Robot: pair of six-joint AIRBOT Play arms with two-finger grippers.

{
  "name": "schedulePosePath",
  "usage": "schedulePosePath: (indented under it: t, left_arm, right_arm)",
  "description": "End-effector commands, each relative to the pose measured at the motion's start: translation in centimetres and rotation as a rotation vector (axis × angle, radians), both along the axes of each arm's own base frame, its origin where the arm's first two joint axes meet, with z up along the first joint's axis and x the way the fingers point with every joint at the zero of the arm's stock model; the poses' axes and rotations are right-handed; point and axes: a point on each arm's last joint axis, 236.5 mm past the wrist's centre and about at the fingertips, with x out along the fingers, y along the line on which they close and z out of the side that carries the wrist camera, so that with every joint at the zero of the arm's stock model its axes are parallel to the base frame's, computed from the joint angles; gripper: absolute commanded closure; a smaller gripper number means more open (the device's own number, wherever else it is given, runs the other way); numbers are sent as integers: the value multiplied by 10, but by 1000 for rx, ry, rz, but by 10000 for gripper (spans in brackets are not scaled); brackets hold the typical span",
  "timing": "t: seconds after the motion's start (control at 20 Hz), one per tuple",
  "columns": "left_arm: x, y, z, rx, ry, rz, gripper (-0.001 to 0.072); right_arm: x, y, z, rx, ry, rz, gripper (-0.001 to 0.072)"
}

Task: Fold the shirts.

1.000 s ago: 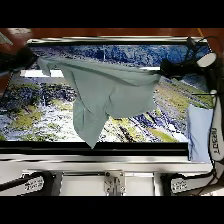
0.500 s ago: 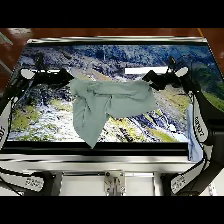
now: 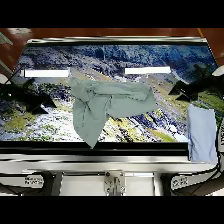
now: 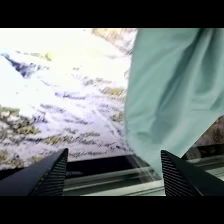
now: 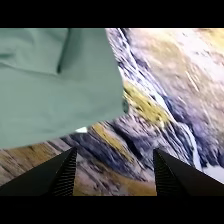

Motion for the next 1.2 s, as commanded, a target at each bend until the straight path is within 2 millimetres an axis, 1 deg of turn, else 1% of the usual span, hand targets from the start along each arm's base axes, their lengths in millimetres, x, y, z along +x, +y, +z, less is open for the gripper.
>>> schedulePosePath:
  t: [0.0,0.1,0.15,0.2,0.3,0.45,0.5,0.55,0.6,0.65,0.7,0.75,0.8,0.9,1.0,1.05,1.15]
  left_arm:
    - [-53,-22,-38,-65,57,76,-13]
    - [-51,-56,-56,-197,19,177,-13]
    - [-49,-66,-64,-231,5,217,-13]
    - [-48,-74,-72,-245,-3,252,-12]
    - [-48,-89,-84,-239,-4,251,-12]
    - [-39,-107,-94,-216,-32,242,-10]
    - [-35,-109,-97,-206,-42,248,5]
    - [-33,-110,-101,-196,-44,260,110]
    - [-30,-111,-103,-193,-47,276,281]
    - [-27,-113,-102,-205,-49,290,503]
    - [-25,-115,-99,-220,-53,290,654]
    - [-25,-118,-95,-233,-66,260,674]
    - [-26,-121,-90,-245,-73,232,675]
    - [-28,-126,-80,-267,-83,186,675]
    - [-24,-126,-68,-273,-118,169,675]
    - [-22,-126,-61,-273,-144,160,675]
    - [-19,-126,-50,-272,-180,155,675]
  right_arm:
    - [-51,0,-16,102,163,-4,129]
    - [-47,11,-27,135,146,-20,130]
    - [-43,15,-30,133,133,-24,130]
    - [-38,17,-32,123,116,-26,130]
    - [-30,19,-31,121,90,-34,130]
    - [-29,18,-32,117,85,-37,130]
    - [-29,19,-32,118,86,-36,130]
    - [-30,20,-31,122,88,-35,130]
    - [-30,21,-30,129,89,-35,110]
    - [-30,21,-31,128,90,-35,38]
    - [-30,24,-33,127,90,-32,38]
    - [-30,29,-37,124,92,-27,38]
    - [-30,36,-45,122,91,-29,38]
    - [-31,54,-66,139,110,-33,38]
    - [-31,66,-84,170,148,-35,38]
    - [-25,72,-89,197,142,-57,38]
    - [-3,78,-91,241,89,-125,39]
